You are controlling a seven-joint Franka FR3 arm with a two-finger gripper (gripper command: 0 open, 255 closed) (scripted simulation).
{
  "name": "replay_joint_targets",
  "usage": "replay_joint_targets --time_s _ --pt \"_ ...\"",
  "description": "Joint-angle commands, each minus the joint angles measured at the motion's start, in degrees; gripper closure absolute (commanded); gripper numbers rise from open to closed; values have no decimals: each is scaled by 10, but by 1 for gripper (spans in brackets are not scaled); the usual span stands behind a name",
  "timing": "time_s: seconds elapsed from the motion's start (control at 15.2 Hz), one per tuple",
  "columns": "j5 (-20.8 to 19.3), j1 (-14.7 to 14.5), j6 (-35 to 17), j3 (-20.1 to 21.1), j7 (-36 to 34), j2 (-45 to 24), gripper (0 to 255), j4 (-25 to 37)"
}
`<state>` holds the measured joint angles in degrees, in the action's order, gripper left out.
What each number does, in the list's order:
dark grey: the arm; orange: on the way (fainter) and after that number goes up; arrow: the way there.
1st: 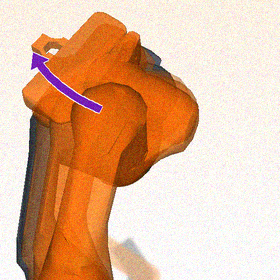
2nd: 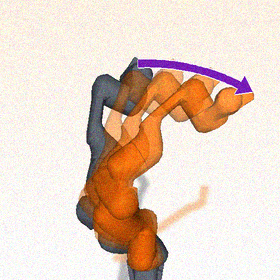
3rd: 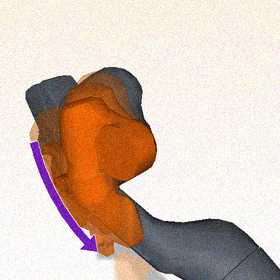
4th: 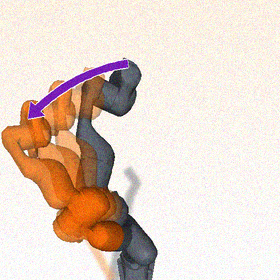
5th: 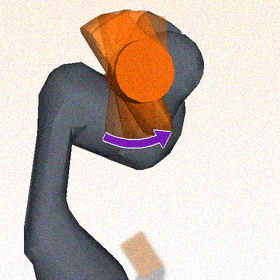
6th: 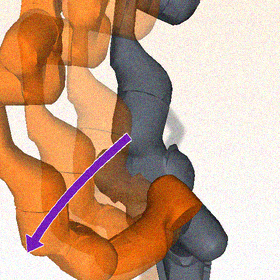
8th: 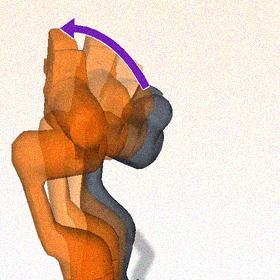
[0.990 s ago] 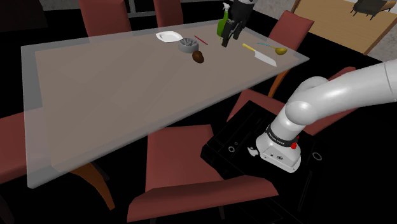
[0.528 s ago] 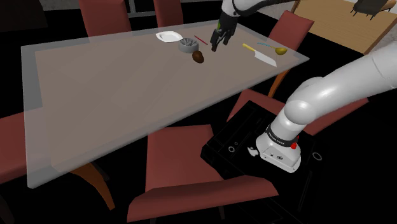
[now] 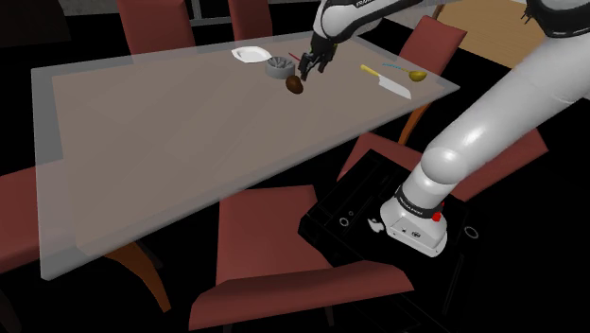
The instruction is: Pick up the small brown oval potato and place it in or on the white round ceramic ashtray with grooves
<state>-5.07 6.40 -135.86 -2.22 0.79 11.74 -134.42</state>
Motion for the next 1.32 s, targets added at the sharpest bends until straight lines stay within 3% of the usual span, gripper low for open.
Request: replay_joint_targets --time_s 0.0,0.59,1.25 --pt "-1 4 -30 -4 -5 -40 0 17" --pt "16 23 -127 -21 -7 -230 0 138" --pt "20 27 -169 -21 -4 -284 0 151"
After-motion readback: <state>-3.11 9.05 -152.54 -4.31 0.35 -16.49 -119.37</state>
